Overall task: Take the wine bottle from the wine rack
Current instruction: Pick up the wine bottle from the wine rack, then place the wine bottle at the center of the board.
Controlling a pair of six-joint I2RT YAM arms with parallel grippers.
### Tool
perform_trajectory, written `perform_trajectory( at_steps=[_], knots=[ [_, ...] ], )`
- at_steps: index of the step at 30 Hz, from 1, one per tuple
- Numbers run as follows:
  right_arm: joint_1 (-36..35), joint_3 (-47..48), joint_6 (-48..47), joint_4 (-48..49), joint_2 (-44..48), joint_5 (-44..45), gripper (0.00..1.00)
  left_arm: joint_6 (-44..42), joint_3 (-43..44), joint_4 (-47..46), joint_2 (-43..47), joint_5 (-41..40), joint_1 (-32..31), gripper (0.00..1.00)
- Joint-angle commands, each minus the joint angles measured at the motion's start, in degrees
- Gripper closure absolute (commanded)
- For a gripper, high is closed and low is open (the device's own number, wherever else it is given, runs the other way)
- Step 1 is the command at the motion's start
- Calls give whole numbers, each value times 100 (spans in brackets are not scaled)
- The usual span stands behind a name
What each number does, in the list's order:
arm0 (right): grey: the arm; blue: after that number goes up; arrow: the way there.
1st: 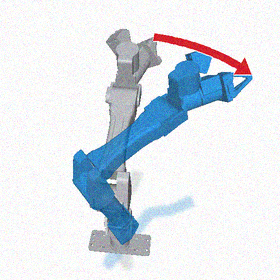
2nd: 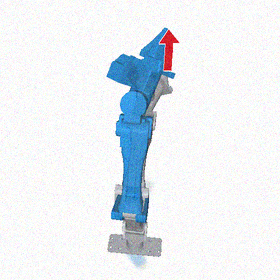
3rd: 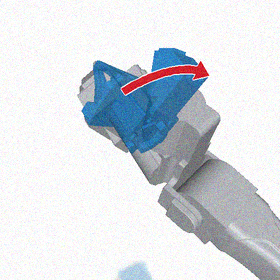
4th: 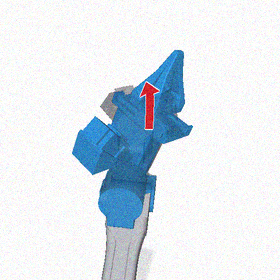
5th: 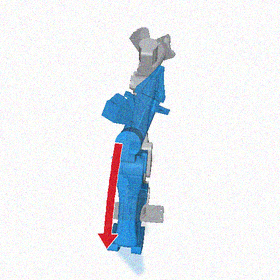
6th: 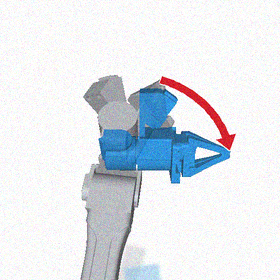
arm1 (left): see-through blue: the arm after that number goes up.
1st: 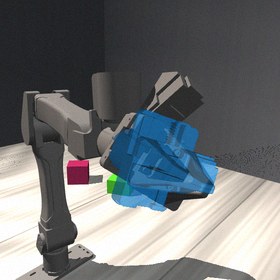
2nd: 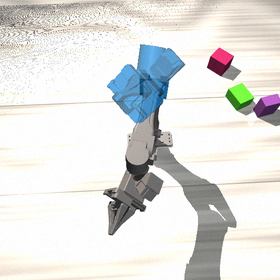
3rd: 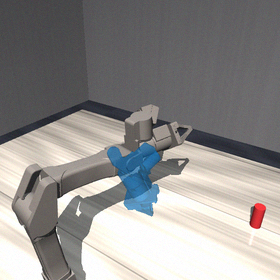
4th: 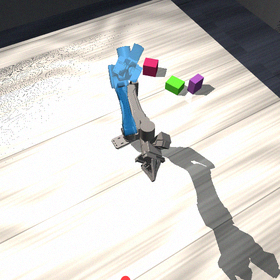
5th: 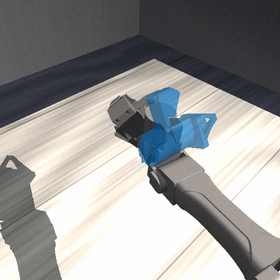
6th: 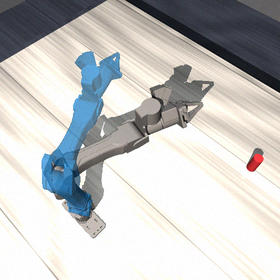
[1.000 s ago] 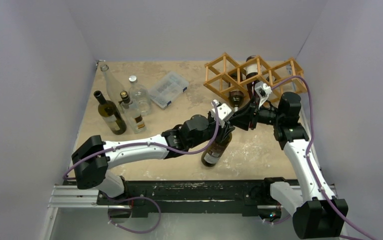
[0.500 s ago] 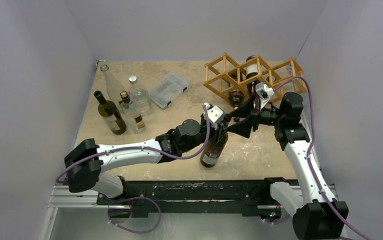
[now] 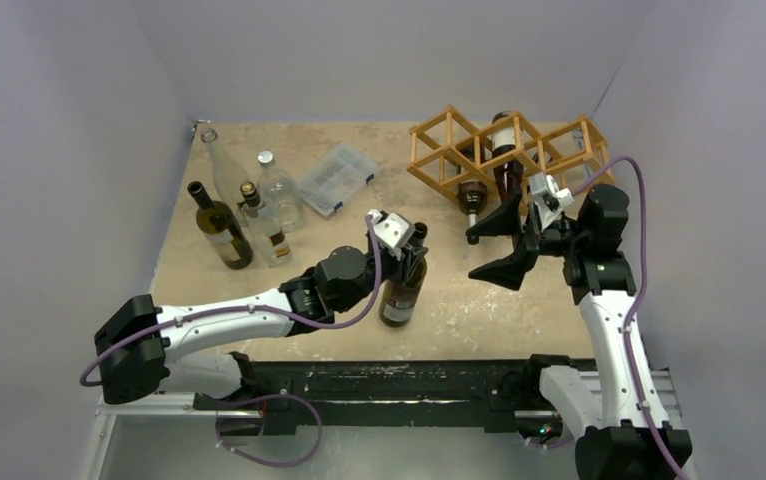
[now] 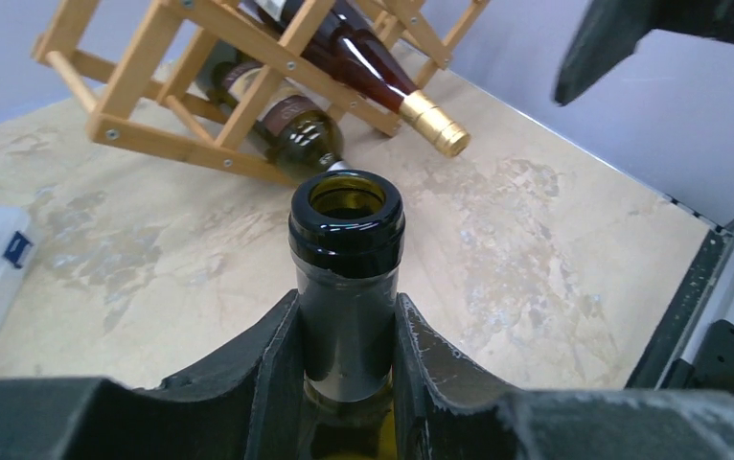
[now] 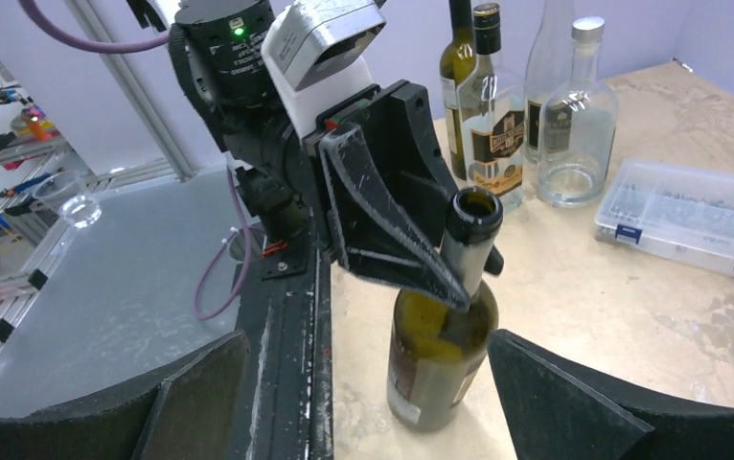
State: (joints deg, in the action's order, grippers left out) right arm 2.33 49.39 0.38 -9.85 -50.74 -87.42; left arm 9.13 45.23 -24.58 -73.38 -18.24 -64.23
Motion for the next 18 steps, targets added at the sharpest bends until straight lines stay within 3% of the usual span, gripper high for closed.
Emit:
perform_trajectory(
  at_steps=[1,8,18],
  knots=[
    [161,-109,-82,177,111,-219,1,-139,-164,-720,569,-201,317,100],
    [301,-641,-239,576,173,33,1,-37,-672,-1167,1049,4,1038,100],
    [365,-712,-1037,-13,117,363,1,-153,-959,-1463,1378,268,2040,100]
  ],
)
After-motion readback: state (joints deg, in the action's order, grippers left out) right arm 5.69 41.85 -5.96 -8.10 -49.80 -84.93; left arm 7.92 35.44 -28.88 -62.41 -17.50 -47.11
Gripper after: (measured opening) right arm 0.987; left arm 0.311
